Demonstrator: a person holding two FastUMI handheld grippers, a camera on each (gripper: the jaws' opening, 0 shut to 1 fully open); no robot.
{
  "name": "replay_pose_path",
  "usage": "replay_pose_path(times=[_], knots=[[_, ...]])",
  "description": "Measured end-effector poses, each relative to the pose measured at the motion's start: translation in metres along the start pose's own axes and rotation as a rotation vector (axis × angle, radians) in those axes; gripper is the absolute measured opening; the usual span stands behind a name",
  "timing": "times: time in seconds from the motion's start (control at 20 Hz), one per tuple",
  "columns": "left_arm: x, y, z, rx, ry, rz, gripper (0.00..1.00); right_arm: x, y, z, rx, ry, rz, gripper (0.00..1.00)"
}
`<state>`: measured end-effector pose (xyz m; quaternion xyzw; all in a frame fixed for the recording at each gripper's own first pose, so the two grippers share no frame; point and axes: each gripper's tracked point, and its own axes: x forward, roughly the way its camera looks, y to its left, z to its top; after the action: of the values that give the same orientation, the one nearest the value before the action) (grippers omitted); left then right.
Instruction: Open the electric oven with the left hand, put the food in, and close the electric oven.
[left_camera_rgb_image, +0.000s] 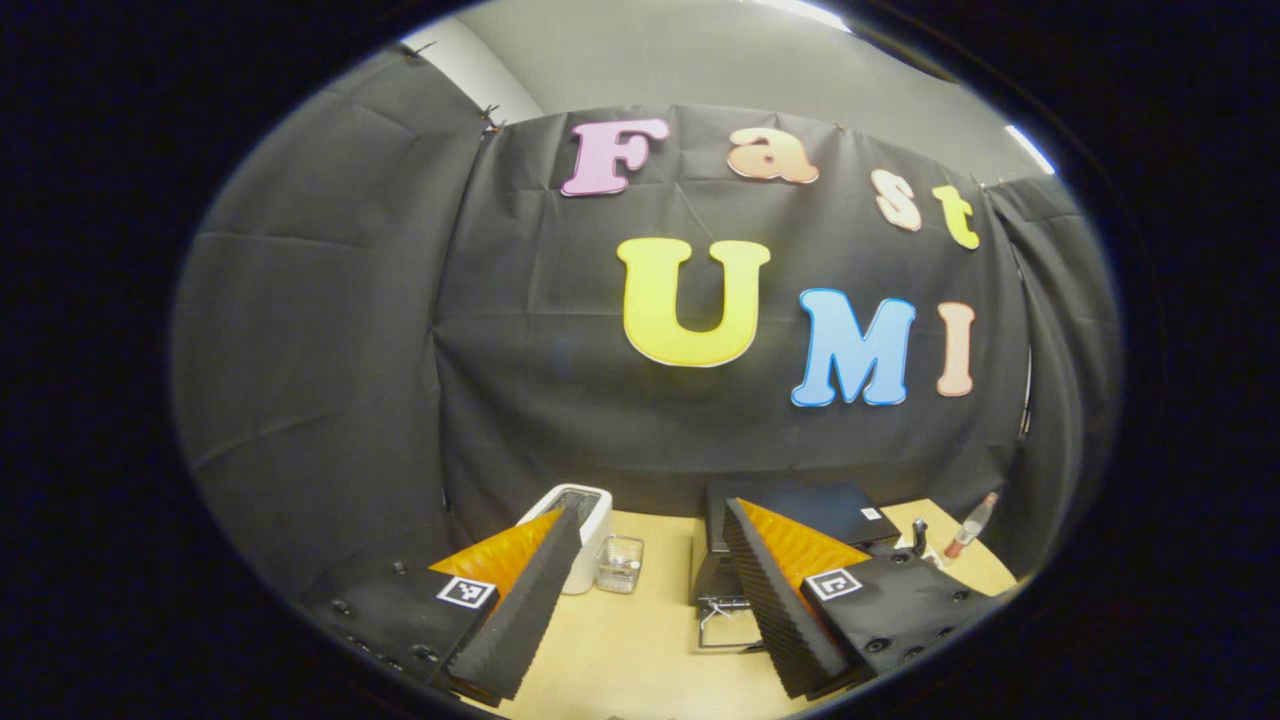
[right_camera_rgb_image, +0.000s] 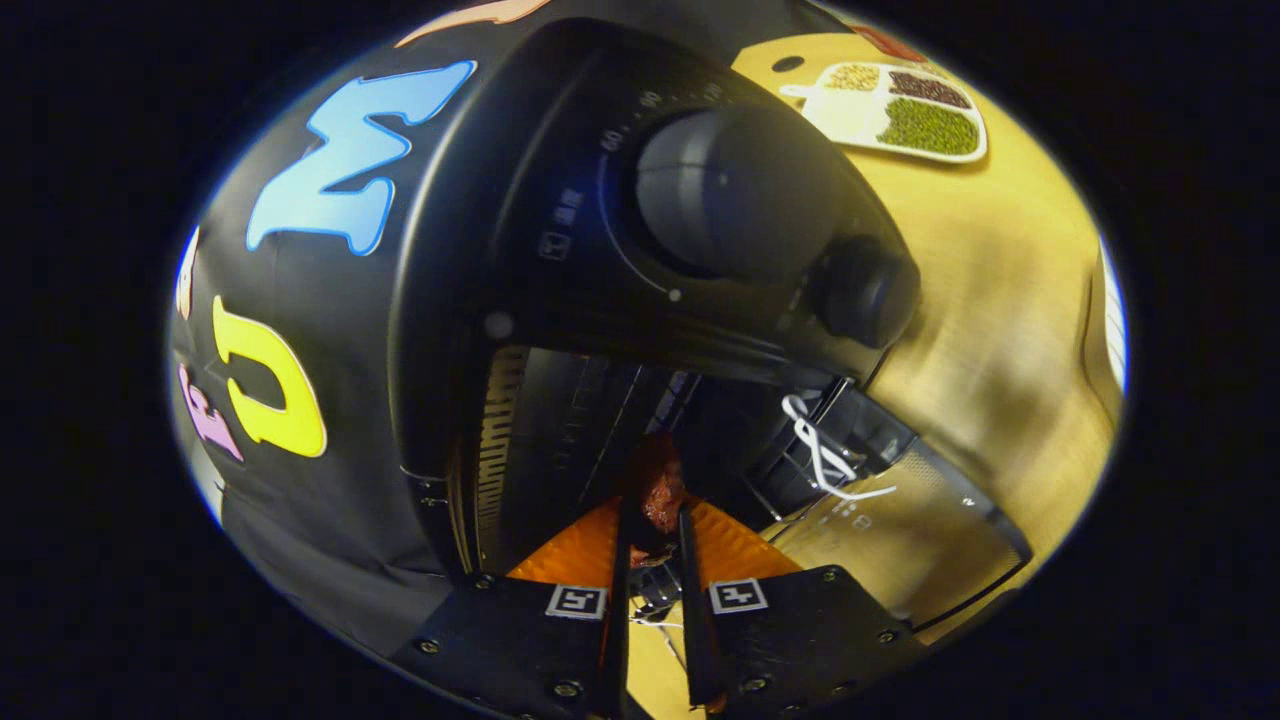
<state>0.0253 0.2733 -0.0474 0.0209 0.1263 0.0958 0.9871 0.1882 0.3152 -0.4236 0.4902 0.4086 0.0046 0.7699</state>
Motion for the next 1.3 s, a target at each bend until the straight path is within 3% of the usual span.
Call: replay_pose_path(times=[0.15,0.35,0.4,0.55,0.8,0.95,1.1,1.3], knots=[[0.005,-0.013,-0.004,0.010,0.006,-0.023,0.97,-0.011,0.000,0.000,-0.122,0.013,-0.026,0.37],[0.008,-0.027,-0.004,0.014,0.007,-0.057,1.00,-0.034,0.005,0.008,-0.301,0.002,-0.059,0.66],[0.009,-0.029,-0.002,0.013,0.003,-0.064,1.00,-0.043,0.004,0.008,-0.351,-0.008,-0.066,0.68],[0.009,-0.049,-0.002,0.007,-0.002,-0.091,0.97,-0.073,0.011,0.006,-0.470,0.002,-0.042,0.69],[0.015,-0.084,-0.004,-0.006,0.000,-0.141,0.97,-0.138,0.029,0.024,-0.694,-0.098,-0.005,0.69],[0.021,-0.102,-0.004,-0.004,0.000,-0.153,1.00,-0.180,0.046,0.054,-0.808,-0.202,-0.002,0.68],[0.027,-0.137,-0.005,-0.013,-0.001,-0.207,0.90,-0.235,0.074,0.091,-0.902,-0.365,0.018,0.68],[0.027,-0.176,0.006,0.004,-0.034,-0.257,0.98,-0.305,0.101,0.131,-0.964,-0.536,0.022,0.68]])
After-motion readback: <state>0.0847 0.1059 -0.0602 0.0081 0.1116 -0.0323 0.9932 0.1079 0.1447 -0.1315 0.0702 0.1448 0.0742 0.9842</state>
